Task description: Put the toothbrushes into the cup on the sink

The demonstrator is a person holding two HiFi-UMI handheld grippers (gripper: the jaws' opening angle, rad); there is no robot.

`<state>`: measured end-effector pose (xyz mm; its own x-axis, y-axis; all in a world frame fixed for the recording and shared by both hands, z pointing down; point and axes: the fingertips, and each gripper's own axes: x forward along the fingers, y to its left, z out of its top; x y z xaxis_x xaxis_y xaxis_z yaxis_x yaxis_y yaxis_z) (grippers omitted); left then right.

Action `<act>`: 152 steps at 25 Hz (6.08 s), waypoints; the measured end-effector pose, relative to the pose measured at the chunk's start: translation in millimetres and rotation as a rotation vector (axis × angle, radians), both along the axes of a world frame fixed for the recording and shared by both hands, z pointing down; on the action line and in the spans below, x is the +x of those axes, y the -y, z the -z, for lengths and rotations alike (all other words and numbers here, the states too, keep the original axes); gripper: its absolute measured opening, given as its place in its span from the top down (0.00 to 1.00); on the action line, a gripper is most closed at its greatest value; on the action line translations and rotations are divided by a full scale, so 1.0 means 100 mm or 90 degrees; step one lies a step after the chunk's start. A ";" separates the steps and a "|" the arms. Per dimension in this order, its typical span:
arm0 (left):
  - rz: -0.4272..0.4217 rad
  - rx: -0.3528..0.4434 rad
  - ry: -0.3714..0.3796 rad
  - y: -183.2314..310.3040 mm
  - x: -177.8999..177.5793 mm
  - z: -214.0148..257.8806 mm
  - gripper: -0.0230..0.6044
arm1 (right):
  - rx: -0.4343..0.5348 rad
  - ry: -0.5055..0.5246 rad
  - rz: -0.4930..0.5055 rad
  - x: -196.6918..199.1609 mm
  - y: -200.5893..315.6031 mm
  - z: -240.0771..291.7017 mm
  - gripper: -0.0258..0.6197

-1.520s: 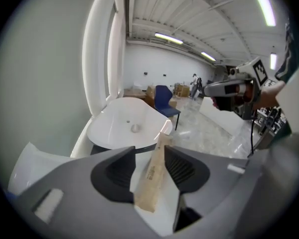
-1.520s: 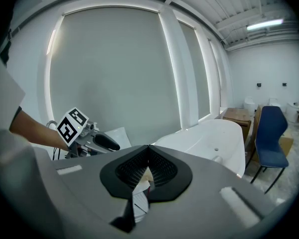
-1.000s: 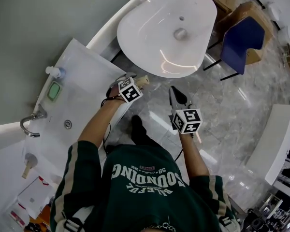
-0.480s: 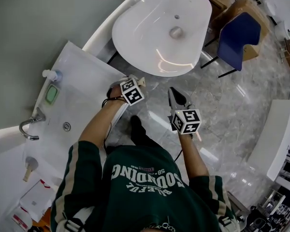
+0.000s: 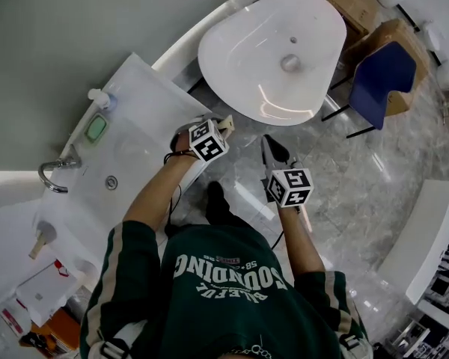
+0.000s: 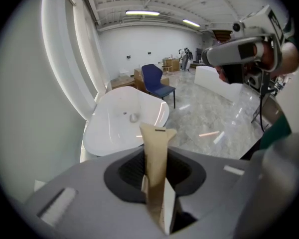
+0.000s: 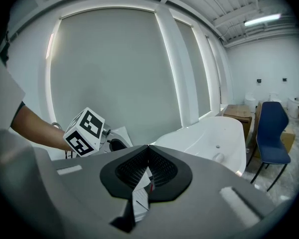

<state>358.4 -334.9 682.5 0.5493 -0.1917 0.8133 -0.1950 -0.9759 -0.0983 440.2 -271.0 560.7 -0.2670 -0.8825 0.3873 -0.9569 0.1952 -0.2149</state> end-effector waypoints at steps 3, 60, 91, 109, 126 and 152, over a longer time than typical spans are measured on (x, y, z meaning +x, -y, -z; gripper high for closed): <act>0.039 0.007 -0.024 0.01 -0.20 0.16 0.75 | 0.007 0.002 0.027 -0.21 0.04 0.05 0.95; 1.022 0.298 -0.207 -3.54 -7.56 1.74 0.75 | 0.035 0.026 0.828 -6.79 -1.63 0.35 0.95; 1.075 0.244 -0.278 -4.19 -8.18 0.91 0.75 | 0.016 -0.005 0.765 -6.97 -1.84 0.17 0.95; 1.005 0.144 -0.225 -4.28 -8.02 0.41 0.72 | 0.002 0.000 0.730 -6.94 -2.00 0.10 0.95; 1.033 0.276 -0.263 -3.85 -7.64 1.42 0.74 | 0.029 0.009 0.772 -6.72 -1.49 0.36 0.95; 0.859 0.277 -0.407 -2.24 -6.45 1.79 0.88 | 0.107 0.039 0.612 -5.76 -0.65 0.73 0.95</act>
